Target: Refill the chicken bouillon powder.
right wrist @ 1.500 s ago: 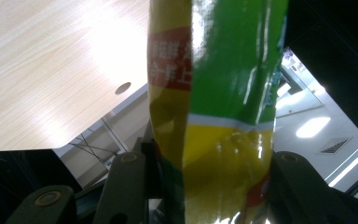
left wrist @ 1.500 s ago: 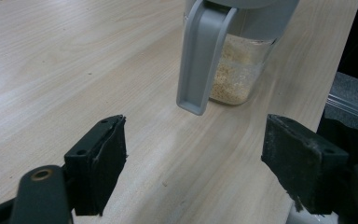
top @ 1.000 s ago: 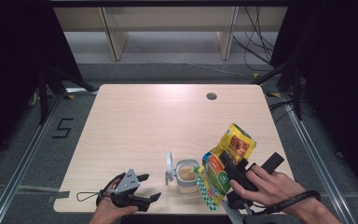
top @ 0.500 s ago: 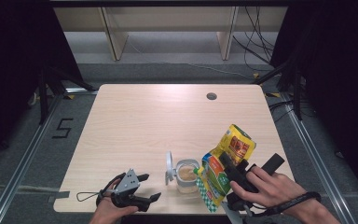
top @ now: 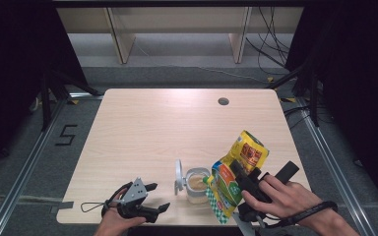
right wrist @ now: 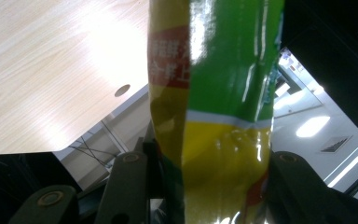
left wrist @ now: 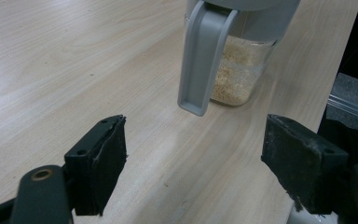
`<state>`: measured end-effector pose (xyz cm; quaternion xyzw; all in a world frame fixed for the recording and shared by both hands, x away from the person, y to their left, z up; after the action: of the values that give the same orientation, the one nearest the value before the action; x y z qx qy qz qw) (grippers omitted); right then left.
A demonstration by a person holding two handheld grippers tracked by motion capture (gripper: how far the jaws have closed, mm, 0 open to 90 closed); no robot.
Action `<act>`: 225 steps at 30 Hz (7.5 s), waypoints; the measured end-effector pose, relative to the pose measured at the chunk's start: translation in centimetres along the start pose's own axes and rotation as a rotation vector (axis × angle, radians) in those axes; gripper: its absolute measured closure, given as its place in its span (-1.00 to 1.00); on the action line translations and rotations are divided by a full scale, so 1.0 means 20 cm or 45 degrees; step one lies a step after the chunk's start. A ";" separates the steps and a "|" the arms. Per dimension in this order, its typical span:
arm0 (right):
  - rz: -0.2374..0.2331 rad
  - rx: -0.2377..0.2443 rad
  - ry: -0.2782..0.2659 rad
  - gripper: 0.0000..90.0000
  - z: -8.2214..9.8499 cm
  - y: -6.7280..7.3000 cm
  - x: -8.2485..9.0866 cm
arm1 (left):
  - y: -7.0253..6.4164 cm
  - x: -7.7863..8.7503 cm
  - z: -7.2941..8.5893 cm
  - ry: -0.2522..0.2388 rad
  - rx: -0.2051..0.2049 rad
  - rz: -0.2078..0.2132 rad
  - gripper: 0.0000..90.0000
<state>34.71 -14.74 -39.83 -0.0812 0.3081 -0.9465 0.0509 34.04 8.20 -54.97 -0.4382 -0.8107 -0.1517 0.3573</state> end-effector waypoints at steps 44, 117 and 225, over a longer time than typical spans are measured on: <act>-0.022 -0.012 -0.028 0.42 -0.03 0.00 -0.02 | -0.01 0.00 0.00 -0.010 0.045 0.000 -0.53; -0.092 -0.684 -0.035 0.47 -0.05 0.24 0.02 | -0.01 0.00 0.00 -0.002 0.029 0.006 -0.52; -0.591 -2.209 -0.848 0.60 -0.24 0.48 -0.32 | 0.00 0.01 0.00 -0.019 0.020 -0.006 -0.52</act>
<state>40.45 -18.81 -50.22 -0.4145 0.8479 -0.3033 -0.1309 33.99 8.44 -54.78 -0.4345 -0.8156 -0.1430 0.3542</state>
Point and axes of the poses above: each handheld gripper's, and its own axes: x roughly backward along the jaws, z roughly out of its underside, y roughly to its left, the point moved 10 cm from there along -x, roughly forward along the jaws, and after that the axes turned 14 degrees about y, right-handed, at the moved point
